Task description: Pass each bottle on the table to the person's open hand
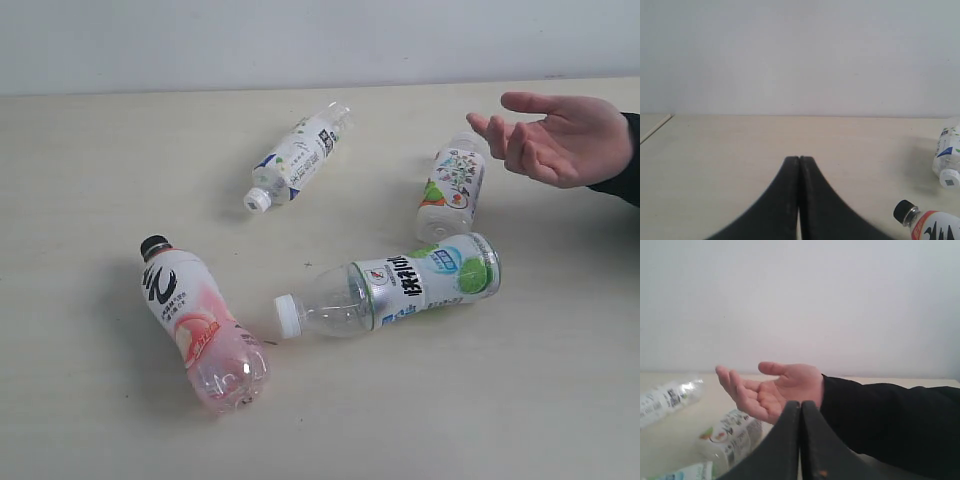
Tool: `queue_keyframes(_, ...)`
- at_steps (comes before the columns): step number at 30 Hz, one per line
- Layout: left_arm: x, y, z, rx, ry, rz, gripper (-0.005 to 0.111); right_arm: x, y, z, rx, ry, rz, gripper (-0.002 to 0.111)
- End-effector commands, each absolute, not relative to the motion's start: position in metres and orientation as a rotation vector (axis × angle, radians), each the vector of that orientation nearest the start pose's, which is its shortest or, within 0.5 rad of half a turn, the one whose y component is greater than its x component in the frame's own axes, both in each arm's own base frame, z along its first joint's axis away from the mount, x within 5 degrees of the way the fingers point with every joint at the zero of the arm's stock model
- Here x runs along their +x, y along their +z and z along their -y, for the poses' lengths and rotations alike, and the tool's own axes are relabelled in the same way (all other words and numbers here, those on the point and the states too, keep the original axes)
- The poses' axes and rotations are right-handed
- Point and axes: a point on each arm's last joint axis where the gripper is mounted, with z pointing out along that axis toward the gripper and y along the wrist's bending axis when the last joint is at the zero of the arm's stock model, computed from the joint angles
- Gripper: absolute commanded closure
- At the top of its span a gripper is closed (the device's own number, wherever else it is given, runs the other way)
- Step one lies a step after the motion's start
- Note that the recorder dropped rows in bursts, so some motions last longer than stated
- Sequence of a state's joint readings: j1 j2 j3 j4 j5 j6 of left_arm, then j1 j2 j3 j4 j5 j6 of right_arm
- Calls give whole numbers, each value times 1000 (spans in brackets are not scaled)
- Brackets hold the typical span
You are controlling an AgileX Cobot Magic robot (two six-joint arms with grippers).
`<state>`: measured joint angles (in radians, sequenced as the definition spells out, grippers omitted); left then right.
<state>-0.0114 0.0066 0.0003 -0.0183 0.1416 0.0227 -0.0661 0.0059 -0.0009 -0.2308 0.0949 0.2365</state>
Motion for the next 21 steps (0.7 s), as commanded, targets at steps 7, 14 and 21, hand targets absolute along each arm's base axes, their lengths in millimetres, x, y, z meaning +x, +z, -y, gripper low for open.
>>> queue_keyframes(7, 56, 200, 1, 14, -7, -1624, 107, 53, 231, 4, 269, 232, -1261, 108)
queue_keyframes(14, 56, 200, 1, 14, -7, -1624, 107, 50, 240, 5, 248, 218, -1159, 108)
queue_keyframes(21, 56, 200, 1, 14, -7, -1624, 107, 47, 244, 6, 252, 223, -1104, 108)
